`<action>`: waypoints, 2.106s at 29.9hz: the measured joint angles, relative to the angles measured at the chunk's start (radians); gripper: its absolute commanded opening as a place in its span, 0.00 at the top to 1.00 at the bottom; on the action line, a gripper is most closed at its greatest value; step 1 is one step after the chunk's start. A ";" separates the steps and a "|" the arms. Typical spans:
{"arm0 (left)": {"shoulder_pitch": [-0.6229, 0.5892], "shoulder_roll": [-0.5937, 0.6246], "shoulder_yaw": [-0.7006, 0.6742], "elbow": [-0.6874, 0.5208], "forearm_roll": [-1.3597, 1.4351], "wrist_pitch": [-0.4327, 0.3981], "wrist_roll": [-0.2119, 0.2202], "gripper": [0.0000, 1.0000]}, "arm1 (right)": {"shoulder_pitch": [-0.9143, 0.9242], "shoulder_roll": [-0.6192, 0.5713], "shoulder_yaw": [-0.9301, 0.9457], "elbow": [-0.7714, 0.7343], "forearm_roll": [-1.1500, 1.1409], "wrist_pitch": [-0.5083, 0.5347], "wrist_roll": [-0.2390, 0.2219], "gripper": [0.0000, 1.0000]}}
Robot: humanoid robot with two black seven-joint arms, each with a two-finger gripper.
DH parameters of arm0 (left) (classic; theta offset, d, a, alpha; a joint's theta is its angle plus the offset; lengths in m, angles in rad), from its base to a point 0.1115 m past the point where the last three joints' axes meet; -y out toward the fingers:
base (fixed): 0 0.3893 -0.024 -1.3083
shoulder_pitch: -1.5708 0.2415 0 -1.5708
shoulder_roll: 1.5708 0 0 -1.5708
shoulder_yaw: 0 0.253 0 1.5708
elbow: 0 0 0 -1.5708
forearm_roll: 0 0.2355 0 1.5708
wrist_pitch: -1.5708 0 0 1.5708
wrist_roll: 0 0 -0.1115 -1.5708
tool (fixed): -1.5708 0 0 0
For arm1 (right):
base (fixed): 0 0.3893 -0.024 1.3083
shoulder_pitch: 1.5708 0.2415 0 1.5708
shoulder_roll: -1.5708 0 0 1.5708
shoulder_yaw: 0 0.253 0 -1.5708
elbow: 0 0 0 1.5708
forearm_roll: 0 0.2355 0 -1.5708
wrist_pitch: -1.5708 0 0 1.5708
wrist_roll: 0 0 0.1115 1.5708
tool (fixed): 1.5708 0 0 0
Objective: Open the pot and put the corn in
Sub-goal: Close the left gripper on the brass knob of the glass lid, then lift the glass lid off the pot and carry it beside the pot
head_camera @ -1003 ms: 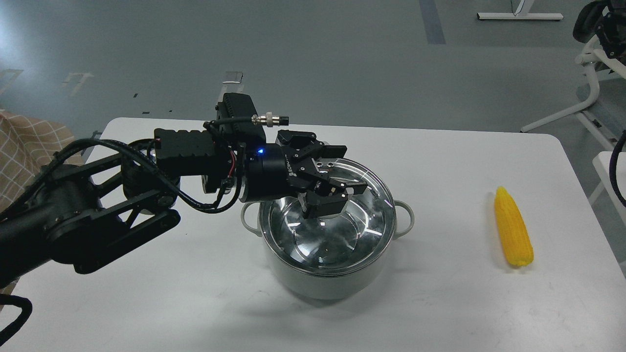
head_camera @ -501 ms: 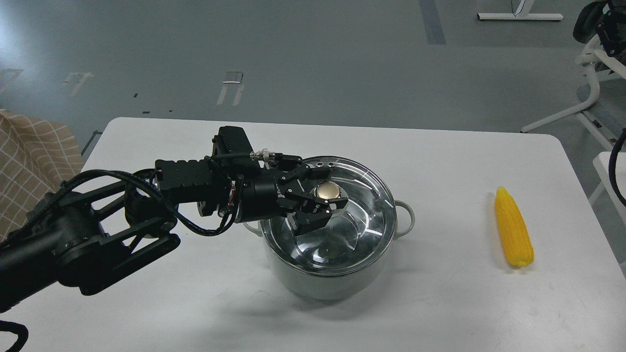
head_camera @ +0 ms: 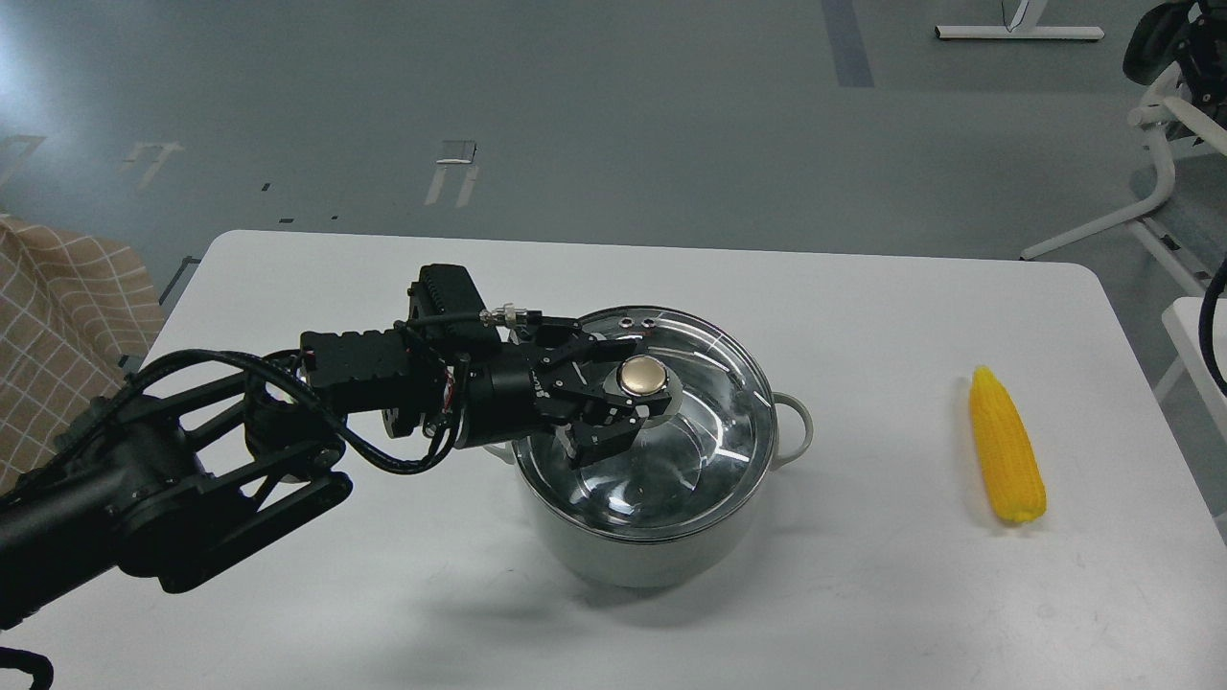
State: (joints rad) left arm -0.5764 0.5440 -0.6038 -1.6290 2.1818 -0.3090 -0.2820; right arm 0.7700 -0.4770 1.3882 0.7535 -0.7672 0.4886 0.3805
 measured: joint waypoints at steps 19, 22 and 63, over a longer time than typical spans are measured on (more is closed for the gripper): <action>-0.020 0.030 -0.048 -0.040 0.000 -0.006 -0.005 0.78 | 0.002 0.000 0.000 0.000 -0.001 0.000 -0.001 0.00; -0.029 0.067 -0.103 -0.045 -0.008 -0.009 -0.012 0.78 | 0.002 -0.004 0.000 0.000 -0.001 0.000 -0.001 0.00; 0.375 0.336 -0.128 0.533 -0.285 0.462 -0.093 0.76 | -0.043 -0.007 -0.006 -0.007 -0.001 0.000 -0.006 0.00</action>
State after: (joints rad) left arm -0.2014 0.8796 -0.7322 -1.0955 1.8967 0.1530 -0.3746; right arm 0.7267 -0.4836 1.3823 0.7468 -0.7684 0.4887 0.3742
